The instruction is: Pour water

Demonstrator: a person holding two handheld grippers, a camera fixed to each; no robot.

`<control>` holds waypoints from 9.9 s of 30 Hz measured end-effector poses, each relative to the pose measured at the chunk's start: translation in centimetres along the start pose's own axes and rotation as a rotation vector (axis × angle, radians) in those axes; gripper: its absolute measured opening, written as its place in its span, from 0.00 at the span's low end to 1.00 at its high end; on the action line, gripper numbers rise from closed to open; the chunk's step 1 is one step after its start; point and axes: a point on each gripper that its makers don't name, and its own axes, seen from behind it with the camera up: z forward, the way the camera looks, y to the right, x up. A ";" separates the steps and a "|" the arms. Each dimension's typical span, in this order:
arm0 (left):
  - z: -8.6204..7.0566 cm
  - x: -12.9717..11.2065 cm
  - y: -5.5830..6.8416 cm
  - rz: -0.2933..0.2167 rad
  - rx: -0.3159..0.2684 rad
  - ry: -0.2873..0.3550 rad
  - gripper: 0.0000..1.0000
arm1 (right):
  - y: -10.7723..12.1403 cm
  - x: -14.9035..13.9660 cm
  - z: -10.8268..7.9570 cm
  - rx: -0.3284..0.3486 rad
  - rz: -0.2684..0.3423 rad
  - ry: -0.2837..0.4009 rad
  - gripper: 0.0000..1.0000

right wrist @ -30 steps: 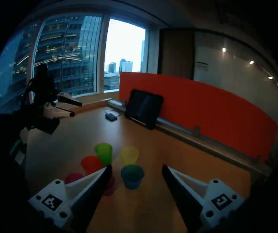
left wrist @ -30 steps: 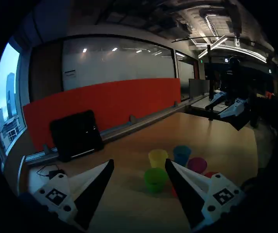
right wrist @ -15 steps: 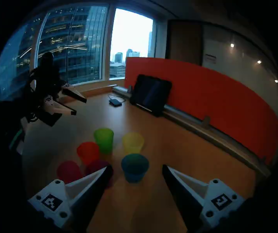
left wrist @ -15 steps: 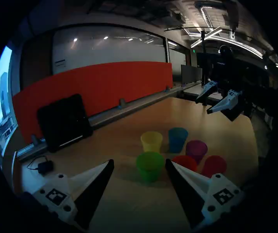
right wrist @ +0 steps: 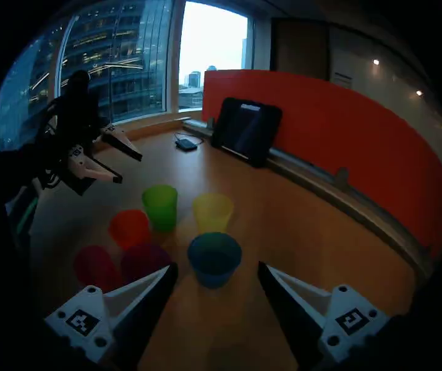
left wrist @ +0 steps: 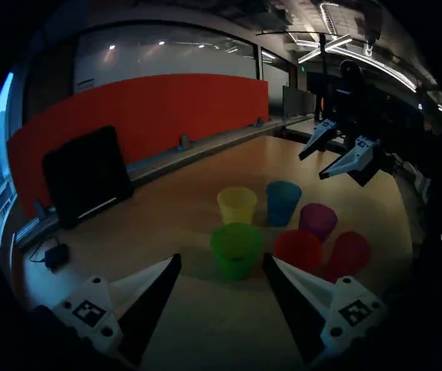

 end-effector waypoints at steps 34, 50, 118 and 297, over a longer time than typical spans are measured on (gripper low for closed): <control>6.1 -3.4 1.4 0.023 -0.107 -0.104 0.98 | 0.2 -3.3 7.3 0.082 -0.040 -0.124 1.00; 8.3 -3.2 1.7 0.041 -0.132 -0.119 0.98 | 0.1 -3.1 9.2 0.101 -0.052 -0.139 1.00; -2.9 7.7 3.1 -0.024 -0.015 0.176 0.86 | -3.3 7.6 -1.9 -0.012 -0.046 0.177 0.91; -6.3 12.1 14.7 0.052 -0.141 0.435 0.86 | -9.5 32.0 -10.5 -0.425 -1.209 0.504 0.91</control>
